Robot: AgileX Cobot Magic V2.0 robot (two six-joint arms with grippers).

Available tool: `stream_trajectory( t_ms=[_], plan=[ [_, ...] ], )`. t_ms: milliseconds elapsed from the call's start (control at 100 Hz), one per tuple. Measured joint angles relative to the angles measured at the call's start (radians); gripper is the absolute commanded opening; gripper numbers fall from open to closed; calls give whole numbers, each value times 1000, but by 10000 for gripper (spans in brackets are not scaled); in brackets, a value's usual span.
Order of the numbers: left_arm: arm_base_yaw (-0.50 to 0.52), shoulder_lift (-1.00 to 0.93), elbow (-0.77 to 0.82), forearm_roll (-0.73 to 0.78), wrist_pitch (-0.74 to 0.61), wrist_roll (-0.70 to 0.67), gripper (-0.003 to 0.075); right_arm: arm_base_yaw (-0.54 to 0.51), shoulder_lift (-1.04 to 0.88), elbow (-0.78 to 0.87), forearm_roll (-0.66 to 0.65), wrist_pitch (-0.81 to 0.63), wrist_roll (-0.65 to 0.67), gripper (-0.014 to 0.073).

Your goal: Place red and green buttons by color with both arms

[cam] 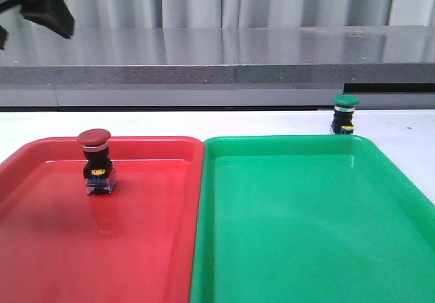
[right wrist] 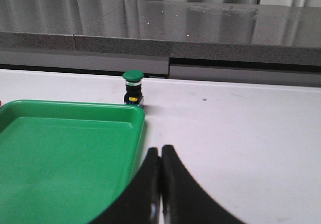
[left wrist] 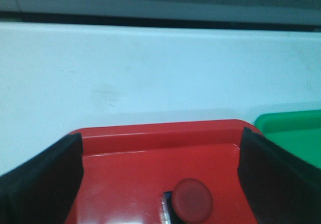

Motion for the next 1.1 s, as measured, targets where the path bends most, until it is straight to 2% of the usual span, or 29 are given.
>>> stream_trajectory(
  t_ms=[250,580,820,960,1100],
  plan=[
    [82,-274,190,62,-6,0,589,0,0,0,0,0,0,-67],
    [89,-749,479,80,34,0,589,0,0,0,0,0,0,-67],
    [89,-943,587,104,47,0,573,0,0,0,0,0,0,-67],
    [89,-958,598,104,49,0,449,0,0,0,0,0,0,-67],
    [89,-958,598,106,49,0,213,0,0,0,0,0,0,-67]
  ],
)
